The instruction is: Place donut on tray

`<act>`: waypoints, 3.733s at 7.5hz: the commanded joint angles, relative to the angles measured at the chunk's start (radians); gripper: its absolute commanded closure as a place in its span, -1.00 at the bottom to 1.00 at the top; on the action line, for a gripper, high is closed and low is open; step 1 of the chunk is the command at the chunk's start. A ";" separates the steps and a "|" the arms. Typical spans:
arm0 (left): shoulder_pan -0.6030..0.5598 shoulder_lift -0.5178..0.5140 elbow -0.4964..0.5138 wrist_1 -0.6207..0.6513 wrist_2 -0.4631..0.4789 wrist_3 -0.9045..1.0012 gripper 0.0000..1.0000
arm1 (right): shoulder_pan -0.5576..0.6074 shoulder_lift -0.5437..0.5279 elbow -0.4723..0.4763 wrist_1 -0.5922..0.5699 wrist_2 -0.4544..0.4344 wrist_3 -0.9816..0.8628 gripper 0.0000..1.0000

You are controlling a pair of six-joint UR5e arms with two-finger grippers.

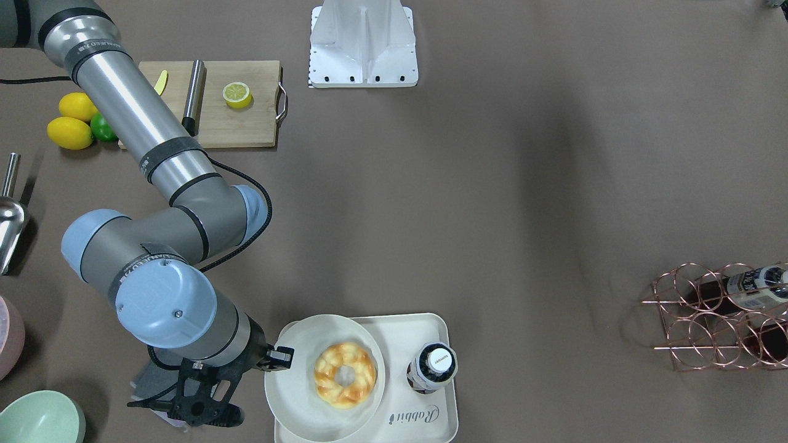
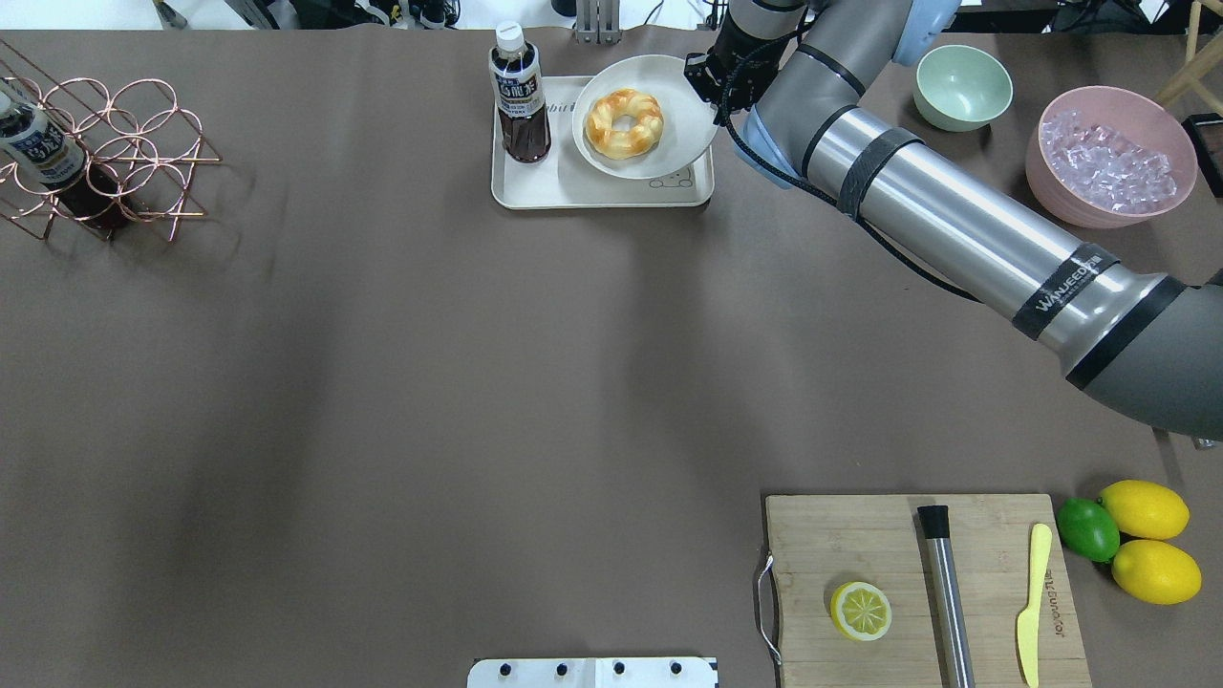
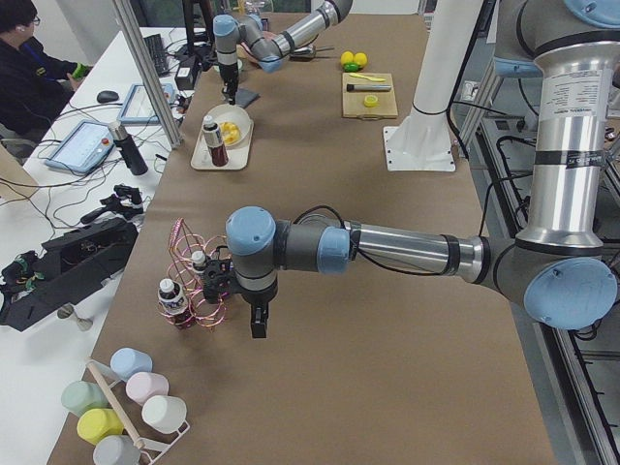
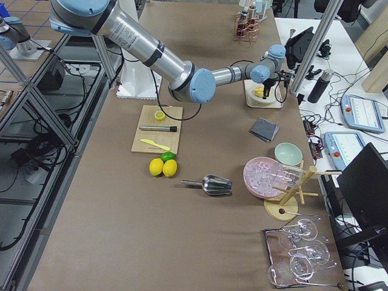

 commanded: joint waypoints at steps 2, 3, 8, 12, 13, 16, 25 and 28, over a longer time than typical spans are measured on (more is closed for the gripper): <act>0.001 -0.005 0.000 0.000 0.000 0.000 -0.96 | 0.000 0.010 -0.004 0.003 0.003 0.080 -0.98; 0.001 -0.008 0.002 0.000 0.001 0.000 -0.96 | 0.002 0.016 -0.002 0.003 0.012 0.076 -0.98; 0.001 -0.007 0.000 0.002 -0.006 0.000 -0.96 | 0.123 -0.252 0.347 -0.006 0.286 0.010 -0.99; 0.001 -0.005 0.005 0.002 -0.003 0.003 -0.96 | 0.211 -0.543 0.579 -0.005 0.362 -0.132 -0.99; 0.001 -0.004 0.005 0.002 -0.002 0.005 -0.96 | 0.269 -0.609 0.631 -0.003 0.418 -0.204 -0.99; 0.000 -0.002 0.005 0.003 -0.002 0.005 -0.96 | 0.391 -0.902 0.765 -0.008 0.409 -0.496 -0.99; 0.000 0.008 0.005 0.000 -0.005 0.005 -0.96 | 0.624 -0.987 1.059 -0.853 0.124 -1.173 -0.99; 0.000 0.010 0.005 0.000 -0.002 0.006 -0.96 | 0.624 -1.052 0.972 -0.816 0.121 -1.307 -0.99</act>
